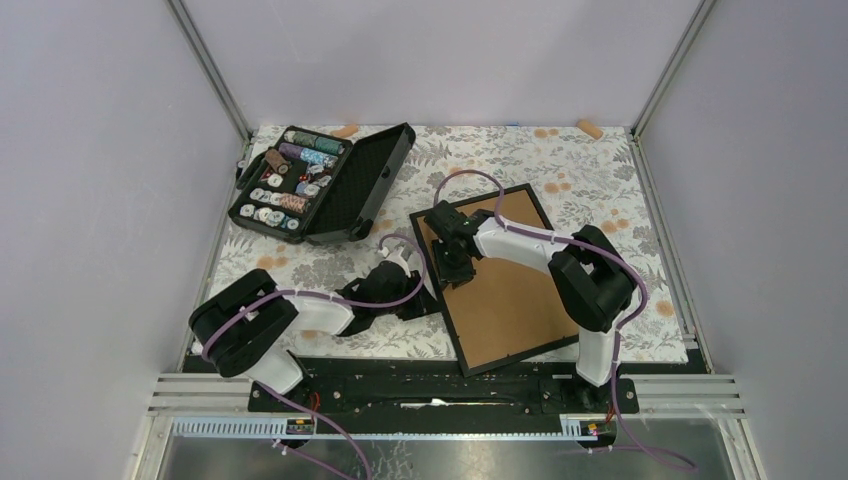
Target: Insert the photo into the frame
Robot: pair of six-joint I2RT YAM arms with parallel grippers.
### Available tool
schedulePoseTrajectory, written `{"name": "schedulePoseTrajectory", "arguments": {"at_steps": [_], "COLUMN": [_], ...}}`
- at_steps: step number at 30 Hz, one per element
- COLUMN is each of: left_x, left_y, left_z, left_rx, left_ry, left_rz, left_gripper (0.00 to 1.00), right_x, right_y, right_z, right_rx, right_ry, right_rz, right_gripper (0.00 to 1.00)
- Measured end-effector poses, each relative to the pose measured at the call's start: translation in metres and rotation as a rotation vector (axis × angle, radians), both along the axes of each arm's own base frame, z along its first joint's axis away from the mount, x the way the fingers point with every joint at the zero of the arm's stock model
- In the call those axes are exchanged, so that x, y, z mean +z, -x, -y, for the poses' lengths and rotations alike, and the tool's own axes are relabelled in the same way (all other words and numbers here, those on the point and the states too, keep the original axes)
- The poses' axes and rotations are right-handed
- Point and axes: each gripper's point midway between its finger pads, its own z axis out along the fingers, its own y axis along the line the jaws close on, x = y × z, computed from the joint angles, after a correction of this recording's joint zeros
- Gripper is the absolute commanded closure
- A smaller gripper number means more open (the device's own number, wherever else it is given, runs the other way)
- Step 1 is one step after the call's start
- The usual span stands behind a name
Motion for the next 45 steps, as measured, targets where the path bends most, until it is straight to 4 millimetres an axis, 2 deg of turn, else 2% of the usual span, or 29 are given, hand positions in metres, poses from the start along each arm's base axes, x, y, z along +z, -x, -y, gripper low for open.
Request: {"name": "schedulePoseTrajectory", "arguments": {"at_steps": [5,8,25,29,35,45], "left_x": [-0.0021,-0.002,-0.0012,-0.0011,-0.0013,-0.0009], "left_y": [-0.0028,-0.0049,-0.0066,-0.0066,-0.0064,-0.007], "left_z": [0.004,0.007,0.0059,0.006,0.0062,0.0067], "left_rx": [0.012,0.019,0.039,0.042,0.048,0.062], "left_ry": [0.017,0.029,0.029,0.031,0.034,0.041], "left_rz": [-0.007,-0.009,-0.009,-0.012,-0.02,-0.031], "left_gripper": [0.75,0.75,0.79,0.79,0.81,0.83], "right_x": [-0.0005,-0.0036,-0.0043,-0.0045,-0.004,-0.0054], "right_y": [0.0025,0.0038,-0.0011,-0.0012,-0.0018,-0.0009], "right_z": [-0.0015,-0.0012,0.0032,0.0027,0.001,-0.0016], "right_rx": [0.007,0.01,-0.014,-0.021,-0.043,-0.102], "right_ry": [0.002,0.011,0.06,0.062,0.08,0.036], "right_rz": [-0.002,-0.007,0.009,0.005,0.009,0.001], "right_gripper": [0.6,0.63,0.67,0.75,0.79,0.98]}}
